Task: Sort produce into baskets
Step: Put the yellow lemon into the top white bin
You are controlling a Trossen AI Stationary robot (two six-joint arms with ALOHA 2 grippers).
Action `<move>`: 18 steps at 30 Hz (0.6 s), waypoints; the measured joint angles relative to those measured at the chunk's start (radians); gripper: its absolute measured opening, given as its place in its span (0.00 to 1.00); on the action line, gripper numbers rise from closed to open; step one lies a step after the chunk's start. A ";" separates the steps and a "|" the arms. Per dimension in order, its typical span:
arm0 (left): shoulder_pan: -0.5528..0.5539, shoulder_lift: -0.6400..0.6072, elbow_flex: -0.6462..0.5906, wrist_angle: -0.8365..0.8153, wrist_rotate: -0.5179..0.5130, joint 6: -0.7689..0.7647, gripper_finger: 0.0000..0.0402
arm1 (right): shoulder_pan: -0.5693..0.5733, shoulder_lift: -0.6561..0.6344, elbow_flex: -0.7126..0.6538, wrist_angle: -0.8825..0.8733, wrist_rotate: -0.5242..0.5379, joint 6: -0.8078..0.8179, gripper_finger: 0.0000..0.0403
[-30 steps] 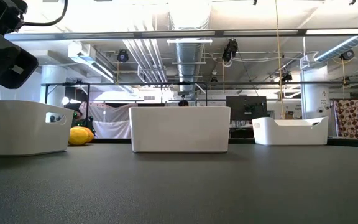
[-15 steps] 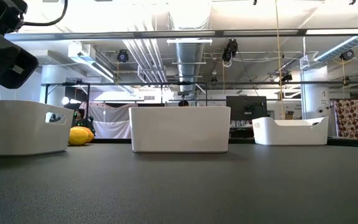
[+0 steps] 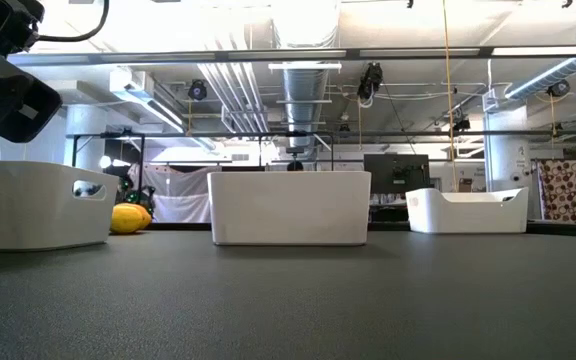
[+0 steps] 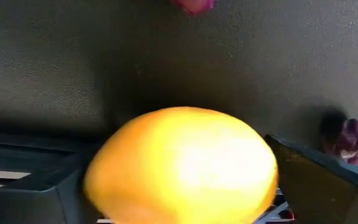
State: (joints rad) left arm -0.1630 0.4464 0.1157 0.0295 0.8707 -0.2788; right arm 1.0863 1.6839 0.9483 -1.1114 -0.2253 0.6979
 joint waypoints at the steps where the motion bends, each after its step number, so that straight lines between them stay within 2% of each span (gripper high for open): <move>1: 0.000 0.000 0.000 0.000 0.000 0.000 0.81 | -0.003 0.000 0.000 0.000 0.001 0.002 0.94; 6: 0.000 0.000 0.000 0.000 0.000 0.000 0.81 | -0.030 -0.001 0.019 -0.032 0.005 -0.002 0.78; 11: 0.000 0.000 0.000 0.000 0.000 0.000 0.81 | -0.102 -0.012 0.103 -0.211 0.058 -0.057 0.78; 15: 0.000 0.000 0.000 0.000 0.000 0.000 0.81 | -0.209 -0.058 0.208 -0.430 0.306 -0.159 0.78; 18: 0.000 0.000 0.000 0.000 0.000 0.000 0.81 | -0.340 -0.141 0.238 -0.456 0.525 -0.207 0.78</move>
State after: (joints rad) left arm -0.1631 0.4465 0.1158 0.0296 0.8707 -0.2787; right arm 0.7458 1.5433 1.1866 -1.5674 0.2995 0.4906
